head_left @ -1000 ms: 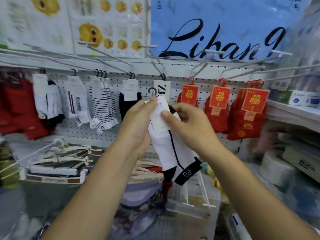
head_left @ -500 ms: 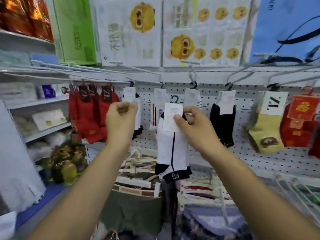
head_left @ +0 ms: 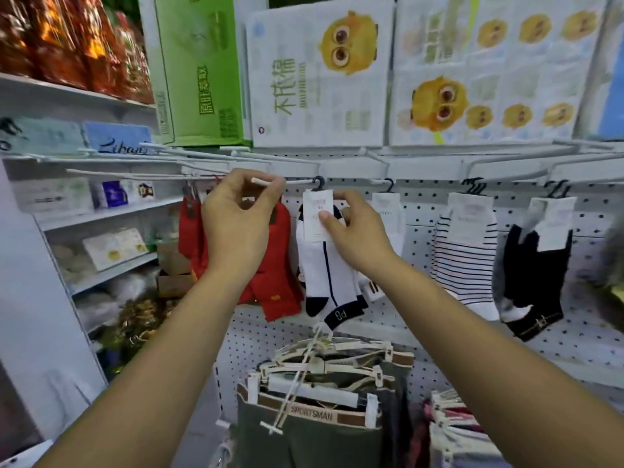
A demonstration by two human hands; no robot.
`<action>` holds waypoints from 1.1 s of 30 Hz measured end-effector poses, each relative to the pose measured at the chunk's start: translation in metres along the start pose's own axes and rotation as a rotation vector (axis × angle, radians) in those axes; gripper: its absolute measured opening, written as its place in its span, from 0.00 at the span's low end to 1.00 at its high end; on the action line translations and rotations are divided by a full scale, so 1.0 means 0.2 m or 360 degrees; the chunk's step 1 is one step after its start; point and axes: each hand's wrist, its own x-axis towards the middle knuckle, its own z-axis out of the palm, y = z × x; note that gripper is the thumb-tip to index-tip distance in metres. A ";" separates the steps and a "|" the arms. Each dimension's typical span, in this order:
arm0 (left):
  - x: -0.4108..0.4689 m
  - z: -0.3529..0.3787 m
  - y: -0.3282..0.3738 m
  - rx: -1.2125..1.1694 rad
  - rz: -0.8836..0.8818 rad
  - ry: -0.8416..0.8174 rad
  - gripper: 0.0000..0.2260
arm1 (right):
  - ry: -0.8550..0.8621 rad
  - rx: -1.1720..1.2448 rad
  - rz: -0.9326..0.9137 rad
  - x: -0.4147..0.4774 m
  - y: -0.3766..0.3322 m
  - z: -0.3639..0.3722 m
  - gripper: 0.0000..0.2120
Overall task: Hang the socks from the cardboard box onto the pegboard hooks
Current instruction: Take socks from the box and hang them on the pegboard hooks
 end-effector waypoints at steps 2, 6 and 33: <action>0.01 -0.01 -0.01 -0.0053 -0.0026 -0.0048 0.09 | 0.0062 -0.0027 0.0011 0.06 0.01 0.04 0.15; 0.03 -0.03 -0.03 -0.0122 -0.0054 -0.0133 0.06 | 0.0077 -0.0091 0.0051 0.14 0.05 0.10 0.14; -0.71 -0.22 0.05 0.0402 -0.0182 -0.0547 0.14 | -0.0067 -0.0263 0.0233 -0.74 0.12 -0.25 0.23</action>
